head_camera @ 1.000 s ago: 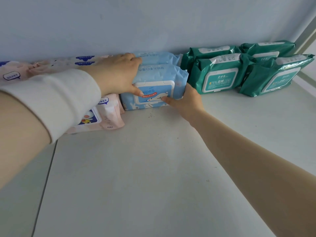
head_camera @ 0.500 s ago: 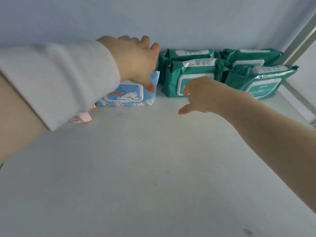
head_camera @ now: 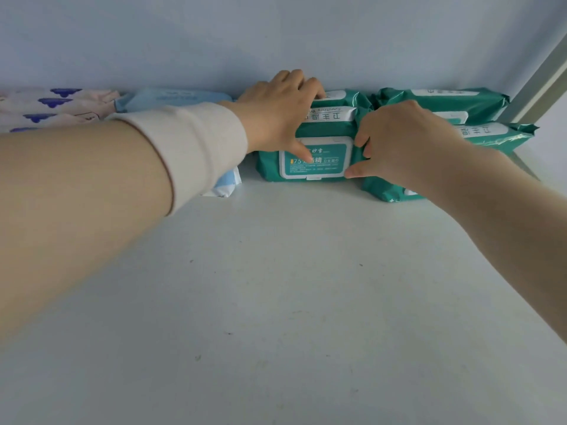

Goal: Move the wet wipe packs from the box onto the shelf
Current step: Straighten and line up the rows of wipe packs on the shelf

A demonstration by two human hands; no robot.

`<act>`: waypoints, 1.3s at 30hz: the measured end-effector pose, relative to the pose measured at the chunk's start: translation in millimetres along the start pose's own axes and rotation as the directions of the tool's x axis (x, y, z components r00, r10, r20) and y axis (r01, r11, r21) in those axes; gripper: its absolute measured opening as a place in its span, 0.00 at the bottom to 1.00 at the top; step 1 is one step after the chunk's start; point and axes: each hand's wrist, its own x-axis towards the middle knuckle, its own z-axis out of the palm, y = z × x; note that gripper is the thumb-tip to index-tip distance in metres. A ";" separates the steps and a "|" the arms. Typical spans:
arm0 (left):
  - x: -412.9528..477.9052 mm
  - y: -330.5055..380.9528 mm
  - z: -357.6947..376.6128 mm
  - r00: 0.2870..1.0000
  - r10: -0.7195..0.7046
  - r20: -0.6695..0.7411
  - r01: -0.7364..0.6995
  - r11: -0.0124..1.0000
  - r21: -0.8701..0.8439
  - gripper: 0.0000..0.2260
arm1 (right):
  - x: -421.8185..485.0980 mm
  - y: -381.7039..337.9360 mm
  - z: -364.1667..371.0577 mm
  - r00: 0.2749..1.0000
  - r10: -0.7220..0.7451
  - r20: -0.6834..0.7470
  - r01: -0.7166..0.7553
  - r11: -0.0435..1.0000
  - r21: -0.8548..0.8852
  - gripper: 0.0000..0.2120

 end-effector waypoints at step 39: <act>-14.3 -51.5 -1.9 0.997 0.074 0.017 -0.075 0.997 0.028 0.38 | 24.6 -66.0 116.2 0.812 0.529 -0.247 -0.270 0.716 0.644 0.35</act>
